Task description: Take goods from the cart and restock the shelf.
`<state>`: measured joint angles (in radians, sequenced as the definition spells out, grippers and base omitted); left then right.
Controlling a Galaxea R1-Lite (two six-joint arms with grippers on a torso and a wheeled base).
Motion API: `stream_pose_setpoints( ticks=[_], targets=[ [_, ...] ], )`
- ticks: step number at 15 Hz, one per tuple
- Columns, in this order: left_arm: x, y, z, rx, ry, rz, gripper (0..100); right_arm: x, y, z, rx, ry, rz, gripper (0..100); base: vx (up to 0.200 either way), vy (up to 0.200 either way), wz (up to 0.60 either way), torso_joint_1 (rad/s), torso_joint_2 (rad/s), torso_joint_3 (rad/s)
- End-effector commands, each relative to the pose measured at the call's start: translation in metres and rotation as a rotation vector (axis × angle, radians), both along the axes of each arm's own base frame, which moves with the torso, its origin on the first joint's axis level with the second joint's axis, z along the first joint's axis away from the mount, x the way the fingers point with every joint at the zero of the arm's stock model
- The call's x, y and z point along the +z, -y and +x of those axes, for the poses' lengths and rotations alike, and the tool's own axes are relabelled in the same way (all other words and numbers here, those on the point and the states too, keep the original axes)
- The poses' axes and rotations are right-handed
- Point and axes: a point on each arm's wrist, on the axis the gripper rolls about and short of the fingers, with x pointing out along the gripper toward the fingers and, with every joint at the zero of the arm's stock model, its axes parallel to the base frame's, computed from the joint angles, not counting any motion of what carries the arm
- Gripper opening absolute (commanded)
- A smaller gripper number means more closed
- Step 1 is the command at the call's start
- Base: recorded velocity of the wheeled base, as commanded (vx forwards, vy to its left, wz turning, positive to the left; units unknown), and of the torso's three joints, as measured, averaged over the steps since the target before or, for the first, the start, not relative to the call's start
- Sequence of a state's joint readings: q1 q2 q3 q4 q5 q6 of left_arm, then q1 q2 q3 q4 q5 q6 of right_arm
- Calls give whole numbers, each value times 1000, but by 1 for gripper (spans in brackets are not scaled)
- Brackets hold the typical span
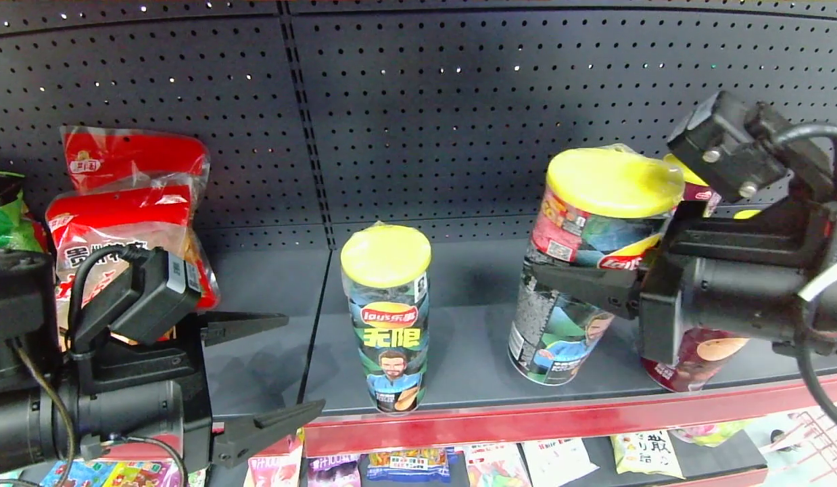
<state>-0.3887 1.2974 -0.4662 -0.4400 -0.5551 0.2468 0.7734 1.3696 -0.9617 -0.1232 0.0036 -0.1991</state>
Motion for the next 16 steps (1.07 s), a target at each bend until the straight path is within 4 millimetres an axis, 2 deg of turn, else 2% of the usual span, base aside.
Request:
stream_pose_setpoints(
  ticks=[1, 5, 11, 16],
  targets=[
    [-1, 0, 0, -1, -3, 1, 100, -5, -15, 17, -7, -14, -15, 0, 0, 0, 0, 0, 0, 0],
    [-1, 0, 0, 0, -5, 2, 100, -12, -30, 36, -53, 14, 5, 0, 0, 0, 0, 0, 0, 0],
    [-1, 0, 0, -1, -4, 2, 100, -11, -47, 60, -66, 6, 25, 0, 0, 0, 0, 0, 0, 0],
    [-5, -4, -11, 0, -8, -1, 100, -13, -64, 79, -80, -29, 68, 0, 0, 0, 0, 0, 0, 0]
  ],
)
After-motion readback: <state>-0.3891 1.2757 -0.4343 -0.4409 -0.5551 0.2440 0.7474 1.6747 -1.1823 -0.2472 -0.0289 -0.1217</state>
